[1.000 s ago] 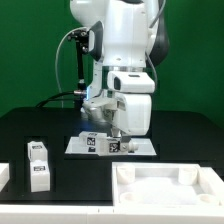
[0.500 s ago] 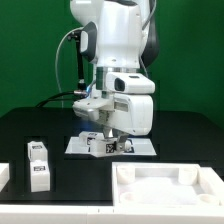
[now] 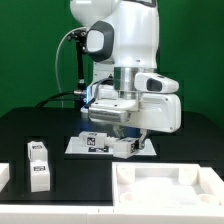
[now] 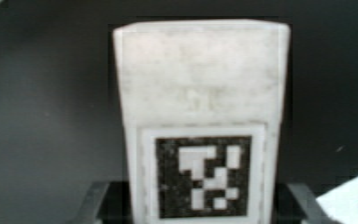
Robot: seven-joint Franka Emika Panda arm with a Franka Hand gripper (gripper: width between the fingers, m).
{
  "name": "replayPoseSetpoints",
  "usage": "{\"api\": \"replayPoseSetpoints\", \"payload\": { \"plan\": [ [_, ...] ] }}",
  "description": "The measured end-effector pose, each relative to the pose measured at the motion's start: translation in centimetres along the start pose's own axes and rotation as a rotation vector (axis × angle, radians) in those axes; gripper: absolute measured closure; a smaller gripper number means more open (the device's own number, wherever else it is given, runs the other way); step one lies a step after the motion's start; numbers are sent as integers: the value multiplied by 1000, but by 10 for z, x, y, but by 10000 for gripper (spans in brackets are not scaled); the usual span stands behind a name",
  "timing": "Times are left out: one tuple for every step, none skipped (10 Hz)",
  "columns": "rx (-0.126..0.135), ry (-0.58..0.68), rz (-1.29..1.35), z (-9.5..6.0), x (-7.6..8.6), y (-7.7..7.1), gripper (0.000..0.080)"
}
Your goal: Assemble square table
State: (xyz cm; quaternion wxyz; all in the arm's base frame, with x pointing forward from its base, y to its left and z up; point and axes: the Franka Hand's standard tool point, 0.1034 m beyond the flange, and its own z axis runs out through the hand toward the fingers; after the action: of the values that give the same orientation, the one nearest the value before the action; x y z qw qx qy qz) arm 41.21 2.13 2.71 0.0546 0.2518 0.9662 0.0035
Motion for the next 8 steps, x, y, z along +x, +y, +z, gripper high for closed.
{"api": "replayPoseSetpoints", "payload": {
  "plan": [
    [1,0,-6,0,0,-1,515],
    [1,2,-2,2,0,-3,515],
    [8,8,9,6,1,-9,515],
    [15,18,13,11,4,-15,515],
    [21,29,13,15,8,-17,515],
    [26,38,14,18,11,-20,515],
    [25,37,16,18,10,-20,515],
    [21,35,30,17,10,-19,515]
  ]
}}
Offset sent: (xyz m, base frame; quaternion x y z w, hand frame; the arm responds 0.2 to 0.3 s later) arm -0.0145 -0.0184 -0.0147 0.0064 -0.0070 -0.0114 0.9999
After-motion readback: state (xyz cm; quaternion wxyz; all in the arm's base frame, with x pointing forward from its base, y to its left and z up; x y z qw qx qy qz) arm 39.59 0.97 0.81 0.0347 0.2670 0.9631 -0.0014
